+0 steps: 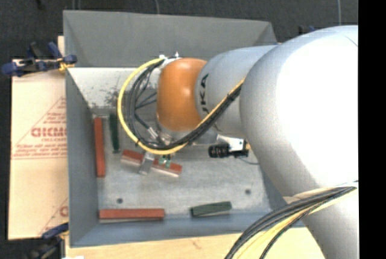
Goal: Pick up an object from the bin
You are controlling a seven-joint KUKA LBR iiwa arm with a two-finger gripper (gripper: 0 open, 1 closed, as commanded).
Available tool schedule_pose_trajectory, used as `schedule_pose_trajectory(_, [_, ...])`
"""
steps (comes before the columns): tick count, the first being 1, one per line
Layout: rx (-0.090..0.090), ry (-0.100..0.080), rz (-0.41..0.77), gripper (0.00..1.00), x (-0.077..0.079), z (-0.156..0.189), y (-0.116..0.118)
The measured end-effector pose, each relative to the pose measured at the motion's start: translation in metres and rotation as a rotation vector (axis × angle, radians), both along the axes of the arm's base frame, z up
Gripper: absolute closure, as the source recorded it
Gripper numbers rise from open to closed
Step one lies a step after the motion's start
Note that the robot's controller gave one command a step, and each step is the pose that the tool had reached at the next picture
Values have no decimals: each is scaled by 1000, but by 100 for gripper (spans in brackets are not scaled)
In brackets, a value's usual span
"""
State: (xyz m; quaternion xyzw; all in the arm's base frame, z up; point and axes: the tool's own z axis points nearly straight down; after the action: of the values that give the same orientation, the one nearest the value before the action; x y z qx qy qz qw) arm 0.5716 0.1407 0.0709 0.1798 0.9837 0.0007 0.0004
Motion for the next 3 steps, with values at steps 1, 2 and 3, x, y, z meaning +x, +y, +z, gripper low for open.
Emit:
schedule_pose_trajectory(1, [0, 0, 0, 100, -1, 3, 0])
schedule_pose_trajectory(2, [-1, 4, -1, 100, -1, 15, -1])
schedule_pose_trajectory(3, [0, 1, 0, 100, 0, 29, -1])
